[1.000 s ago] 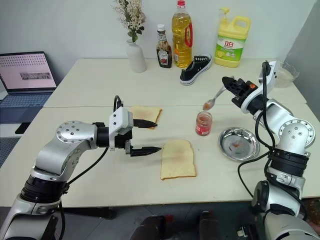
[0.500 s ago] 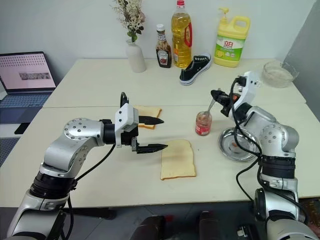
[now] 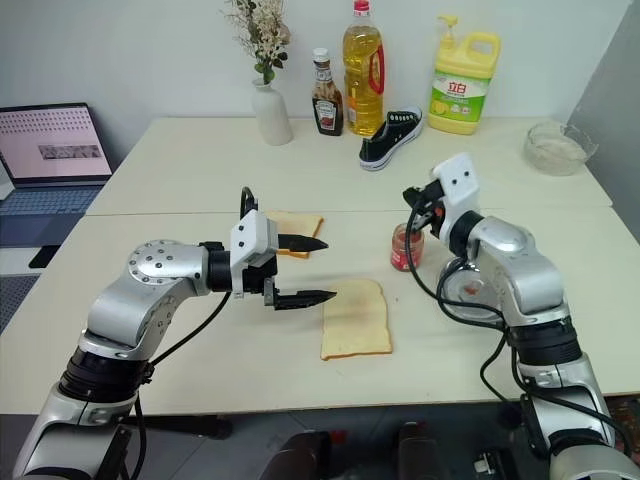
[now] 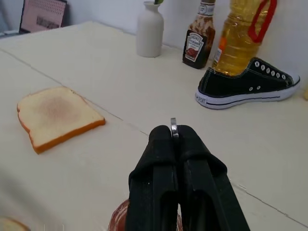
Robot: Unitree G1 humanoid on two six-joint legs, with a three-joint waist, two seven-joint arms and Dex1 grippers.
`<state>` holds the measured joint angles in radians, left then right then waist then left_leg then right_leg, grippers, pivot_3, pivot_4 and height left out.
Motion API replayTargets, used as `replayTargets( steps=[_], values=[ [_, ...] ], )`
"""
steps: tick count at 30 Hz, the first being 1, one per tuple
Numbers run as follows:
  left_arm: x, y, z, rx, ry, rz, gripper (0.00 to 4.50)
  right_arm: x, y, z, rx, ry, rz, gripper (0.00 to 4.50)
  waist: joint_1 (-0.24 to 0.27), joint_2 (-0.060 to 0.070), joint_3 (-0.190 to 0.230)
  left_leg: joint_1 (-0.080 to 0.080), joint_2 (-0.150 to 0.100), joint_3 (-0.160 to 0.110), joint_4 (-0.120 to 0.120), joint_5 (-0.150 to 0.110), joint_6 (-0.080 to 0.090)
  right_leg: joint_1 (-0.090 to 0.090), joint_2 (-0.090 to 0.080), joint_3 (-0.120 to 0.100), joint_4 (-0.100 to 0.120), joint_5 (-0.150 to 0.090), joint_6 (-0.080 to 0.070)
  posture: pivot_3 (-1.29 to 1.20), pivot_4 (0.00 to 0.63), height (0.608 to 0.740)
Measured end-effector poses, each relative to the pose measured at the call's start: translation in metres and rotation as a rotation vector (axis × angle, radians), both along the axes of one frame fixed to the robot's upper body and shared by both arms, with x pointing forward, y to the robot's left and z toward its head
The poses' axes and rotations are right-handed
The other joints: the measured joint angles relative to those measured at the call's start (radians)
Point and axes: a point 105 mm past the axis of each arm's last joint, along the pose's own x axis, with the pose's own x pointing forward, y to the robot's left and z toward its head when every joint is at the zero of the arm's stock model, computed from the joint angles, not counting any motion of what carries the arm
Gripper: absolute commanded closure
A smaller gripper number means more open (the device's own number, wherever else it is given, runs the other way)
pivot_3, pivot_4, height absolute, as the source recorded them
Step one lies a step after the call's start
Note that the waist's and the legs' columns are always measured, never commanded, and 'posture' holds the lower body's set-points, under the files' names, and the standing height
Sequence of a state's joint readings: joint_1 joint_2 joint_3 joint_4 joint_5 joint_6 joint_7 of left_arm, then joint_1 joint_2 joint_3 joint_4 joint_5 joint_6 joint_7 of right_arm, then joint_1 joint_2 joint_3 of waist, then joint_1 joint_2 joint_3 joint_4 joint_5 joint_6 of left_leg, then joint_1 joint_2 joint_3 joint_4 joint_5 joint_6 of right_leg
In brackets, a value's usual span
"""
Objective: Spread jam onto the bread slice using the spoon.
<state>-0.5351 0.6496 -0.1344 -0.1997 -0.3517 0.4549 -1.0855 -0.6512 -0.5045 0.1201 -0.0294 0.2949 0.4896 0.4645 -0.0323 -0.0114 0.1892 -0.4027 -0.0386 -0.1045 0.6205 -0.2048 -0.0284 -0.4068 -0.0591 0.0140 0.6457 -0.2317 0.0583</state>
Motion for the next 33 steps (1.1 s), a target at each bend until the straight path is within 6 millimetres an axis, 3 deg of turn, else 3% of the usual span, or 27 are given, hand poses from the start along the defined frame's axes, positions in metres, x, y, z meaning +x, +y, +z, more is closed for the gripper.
replayTargets(
  steps=[5, 12, 24, 33],
  values=[
    [-0.001, 0.000, -0.001, -0.002, -0.001, 0.006, 0.00, -0.006, 0.003, -0.030, -0.128, -0.070, 0.021, 4.48, 0.000, 0.000, 0.000, 0.000, 0.000, 0.000, 0.000, 0.000, 0.000, 0.000, 0.000, 0.000, 0.000, 0.000, 0.000, 0.00, 0.150, 0.740],
    [-0.002, 0.000, 0.000, -0.003, -0.006, 0.012, 0.00, -0.008, 0.006, -0.040, -0.156, -0.099, 0.038, 4.48, 0.001, 0.000, 0.000, 0.000, 0.000, 0.000, 0.000, 0.000, 0.000, 0.000, 0.000, 0.000, 0.000, 0.000, 0.000, 0.00, 0.150, 0.740],
    [-0.003, 0.000, 0.000, -0.004, -0.009, 0.021, 0.00, -0.001, 0.008, -0.039, 0.146, 0.084, -0.028, 4.48, 0.000, -0.001, 0.000, 0.002, 0.000, 0.000, 0.000, 0.000, 0.000, 0.001, 0.000, 0.000, 0.001, 0.000, 0.000, 0.00, 0.150, 0.740],
    [-0.003, 0.000, 0.000, -0.005, -0.010, 0.026, 0.00, 0.004, 0.007, -0.041, 0.256, 0.186, -0.074, 4.48, 0.000, -0.001, 0.000, 0.002, 0.000, 0.000, 0.000, 0.000, 0.000, 0.001, 0.000, 0.000, 0.001, 0.000, 0.000, 0.00, 0.150, 0.740]
  ],
)
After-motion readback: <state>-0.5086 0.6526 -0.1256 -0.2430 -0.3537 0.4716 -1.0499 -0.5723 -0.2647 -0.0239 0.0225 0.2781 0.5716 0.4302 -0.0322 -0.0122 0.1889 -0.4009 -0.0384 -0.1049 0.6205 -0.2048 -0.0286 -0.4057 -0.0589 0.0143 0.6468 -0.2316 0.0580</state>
